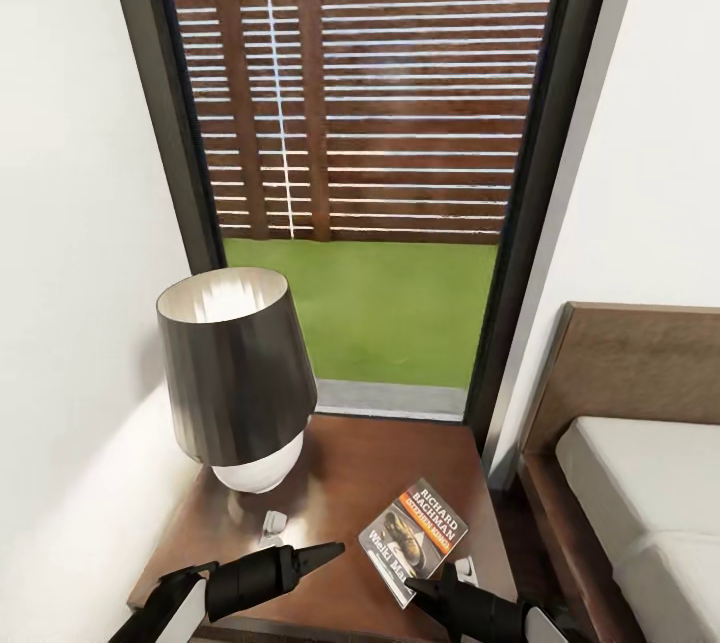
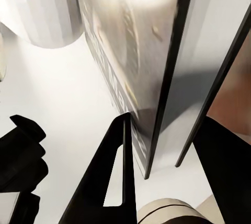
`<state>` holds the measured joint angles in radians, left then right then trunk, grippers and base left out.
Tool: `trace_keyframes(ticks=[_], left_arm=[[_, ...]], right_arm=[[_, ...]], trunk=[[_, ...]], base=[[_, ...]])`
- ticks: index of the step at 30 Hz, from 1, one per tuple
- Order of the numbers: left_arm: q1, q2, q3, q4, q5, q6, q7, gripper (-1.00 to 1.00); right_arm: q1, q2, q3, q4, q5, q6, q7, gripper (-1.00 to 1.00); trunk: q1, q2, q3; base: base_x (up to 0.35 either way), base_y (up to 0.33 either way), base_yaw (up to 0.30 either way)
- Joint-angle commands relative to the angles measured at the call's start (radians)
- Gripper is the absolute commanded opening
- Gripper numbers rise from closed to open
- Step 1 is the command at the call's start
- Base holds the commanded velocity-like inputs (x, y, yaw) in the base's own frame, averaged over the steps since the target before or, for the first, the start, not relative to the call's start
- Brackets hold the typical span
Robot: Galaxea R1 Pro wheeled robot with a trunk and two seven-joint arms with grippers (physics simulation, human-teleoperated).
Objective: In the bedroom, move the book from the bed onto either nightstand, and place the two sandals side by side next to the bed.
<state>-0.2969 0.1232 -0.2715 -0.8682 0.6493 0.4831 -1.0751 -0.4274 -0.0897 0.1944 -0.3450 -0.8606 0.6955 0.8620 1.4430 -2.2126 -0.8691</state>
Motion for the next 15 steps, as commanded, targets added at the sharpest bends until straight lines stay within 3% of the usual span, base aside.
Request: trace_keyframes(ticks=[1, 5, 11, 15], left_arm=[[-0.001, 0.001, -0.003, 0.000, 0.010, 0.009, 0.001, 1.00], [-0.001, 0.001, -0.003, 0.000, 0.010, 0.009, 0.000, 1.00], [-0.001, 0.001, -0.003, 0.000, 0.010, 0.009, 0.000, 1.00], [-0.001, 0.001, -0.003, 0.000, 0.011, 0.009, 0.000, 1.00]], right_arm=[[-0.001, -0.001, 0.004, 0.000, -0.008, 0.005, 0.000, -1.00], [-0.001, -0.001, 0.005, 0.000, -0.008, 0.005, 0.000, -1.00], [-0.001, 0.003, 0.005, 0.000, -0.008, 0.005, 0.000, -1.00], [-0.001, 0.005, 0.005, 0.000, -0.008, 0.005, 0.000, -1.00]], trunk=[[0.000, 0.000, -0.001], [0.000, 0.000, -0.001], [0.000, 0.000, -0.001], [0.000, 0.000, -0.001]], base=[[0.000, 0.000, 0.000], [0.012, 0.000, 0.000], [0.199, 0.000, 0.000], [0.028, 0.000, 0.000]])
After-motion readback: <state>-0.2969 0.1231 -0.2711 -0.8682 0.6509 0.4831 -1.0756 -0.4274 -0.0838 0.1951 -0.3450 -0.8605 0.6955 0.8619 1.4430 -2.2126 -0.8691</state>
